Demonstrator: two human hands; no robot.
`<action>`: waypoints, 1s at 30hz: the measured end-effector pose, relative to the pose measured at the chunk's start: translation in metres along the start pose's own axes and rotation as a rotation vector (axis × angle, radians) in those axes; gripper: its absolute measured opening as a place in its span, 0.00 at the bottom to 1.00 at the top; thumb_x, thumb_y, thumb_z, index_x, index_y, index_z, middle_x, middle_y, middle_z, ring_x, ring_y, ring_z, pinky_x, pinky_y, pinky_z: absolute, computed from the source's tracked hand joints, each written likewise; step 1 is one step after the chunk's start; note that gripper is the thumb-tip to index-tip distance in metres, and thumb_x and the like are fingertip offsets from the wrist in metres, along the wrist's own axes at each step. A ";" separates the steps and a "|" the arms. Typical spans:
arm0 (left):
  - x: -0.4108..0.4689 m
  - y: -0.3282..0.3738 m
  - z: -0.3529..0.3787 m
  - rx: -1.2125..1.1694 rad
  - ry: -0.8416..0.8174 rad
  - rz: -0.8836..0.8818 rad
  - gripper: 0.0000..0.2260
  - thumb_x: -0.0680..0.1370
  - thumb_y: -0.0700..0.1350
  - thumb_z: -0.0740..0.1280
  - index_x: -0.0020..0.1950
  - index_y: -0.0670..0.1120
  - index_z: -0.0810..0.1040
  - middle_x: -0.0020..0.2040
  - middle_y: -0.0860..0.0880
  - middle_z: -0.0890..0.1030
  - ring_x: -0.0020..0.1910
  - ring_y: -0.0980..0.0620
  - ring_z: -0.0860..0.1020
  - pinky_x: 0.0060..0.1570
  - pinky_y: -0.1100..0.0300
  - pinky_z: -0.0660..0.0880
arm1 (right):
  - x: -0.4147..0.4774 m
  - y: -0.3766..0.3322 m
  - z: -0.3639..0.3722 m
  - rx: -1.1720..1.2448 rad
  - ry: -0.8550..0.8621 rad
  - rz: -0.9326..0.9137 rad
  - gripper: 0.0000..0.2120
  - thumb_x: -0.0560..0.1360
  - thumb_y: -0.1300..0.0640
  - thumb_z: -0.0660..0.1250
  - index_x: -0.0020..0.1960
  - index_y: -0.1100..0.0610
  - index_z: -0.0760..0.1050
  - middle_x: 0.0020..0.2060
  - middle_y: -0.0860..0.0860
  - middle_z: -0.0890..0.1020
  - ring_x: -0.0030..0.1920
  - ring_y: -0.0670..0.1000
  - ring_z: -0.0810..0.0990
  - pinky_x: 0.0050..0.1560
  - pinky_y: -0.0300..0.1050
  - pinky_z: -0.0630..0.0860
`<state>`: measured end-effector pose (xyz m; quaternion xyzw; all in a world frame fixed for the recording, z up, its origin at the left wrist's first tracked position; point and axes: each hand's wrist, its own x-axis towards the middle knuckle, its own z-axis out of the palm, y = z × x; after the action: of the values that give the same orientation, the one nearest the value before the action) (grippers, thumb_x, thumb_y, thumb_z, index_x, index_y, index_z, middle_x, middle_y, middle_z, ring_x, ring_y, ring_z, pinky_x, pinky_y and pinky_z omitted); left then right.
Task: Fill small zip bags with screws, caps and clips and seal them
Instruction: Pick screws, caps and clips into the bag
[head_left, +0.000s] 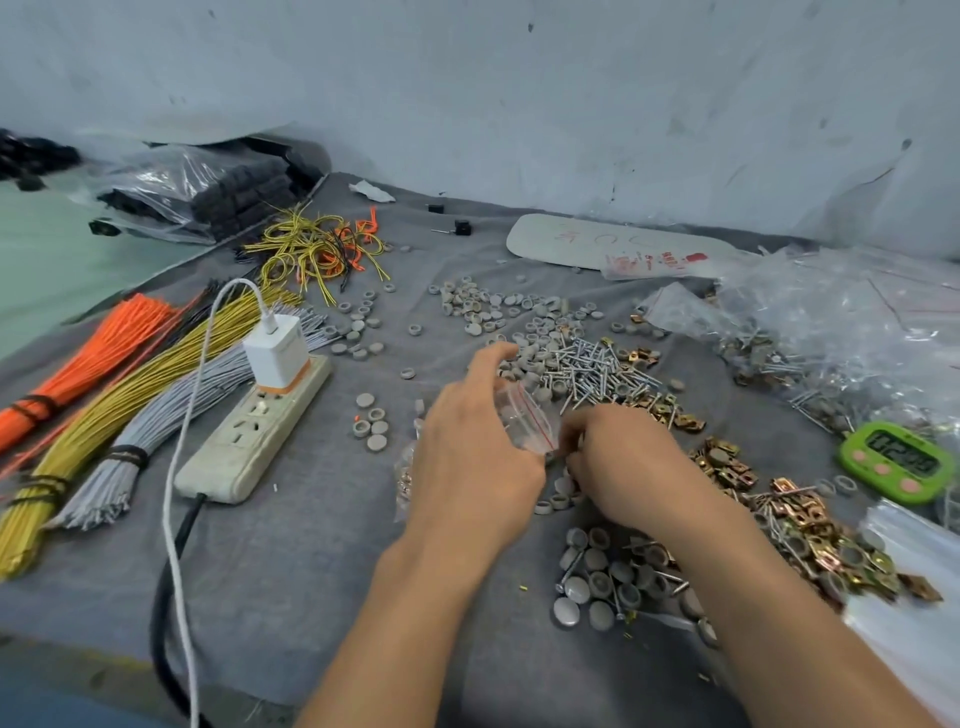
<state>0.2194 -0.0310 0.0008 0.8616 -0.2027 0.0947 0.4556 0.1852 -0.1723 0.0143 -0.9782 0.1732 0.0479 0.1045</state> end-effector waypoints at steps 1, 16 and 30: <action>0.000 -0.001 0.002 0.005 -0.011 -0.003 0.33 0.72 0.43 0.73 0.70 0.66 0.66 0.58 0.57 0.80 0.58 0.55 0.77 0.54 0.64 0.68 | -0.002 0.002 0.000 -0.021 -0.003 -0.013 0.08 0.75 0.61 0.67 0.44 0.48 0.76 0.43 0.49 0.83 0.48 0.54 0.82 0.49 0.48 0.80; 0.002 -0.005 0.003 -0.002 -0.017 -0.092 0.34 0.70 0.43 0.74 0.67 0.70 0.66 0.54 0.60 0.77 0.50 0.57 0.73 0.49 0.60 0.67 | -0.017 0.032 -0.012 0.216 -0.052 -0.008 0.15 0.79 0.63 0.67 0.56 0.46 0.84 0.52 0.45 0.86 0.45 0.45 0.82 0.46 0.33 0.75; 0.004 -0.005 0.005 -0.001 -0.014 -0.131 0.33 0.70 0.42 0.74 0.66 0.70 0.66 0.57 0.58 0.79 0.53 0.54 0.77 0.50 0.58 0.68 | -0.011 0.047 -0.009 0.297 0.136 0.041 0.10 0.75 0.57 0.70 0.38 0.44 0.82 0.37 0.40 0.84 0.41 0.44 0.82 0.45 0.41 0.80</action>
<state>0.2251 -0.0338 -0.0046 0.8735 -0.1492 0.0585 0.4598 0.1589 -0.2137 0.0157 -0.9492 0.2052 -0.0423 0.2349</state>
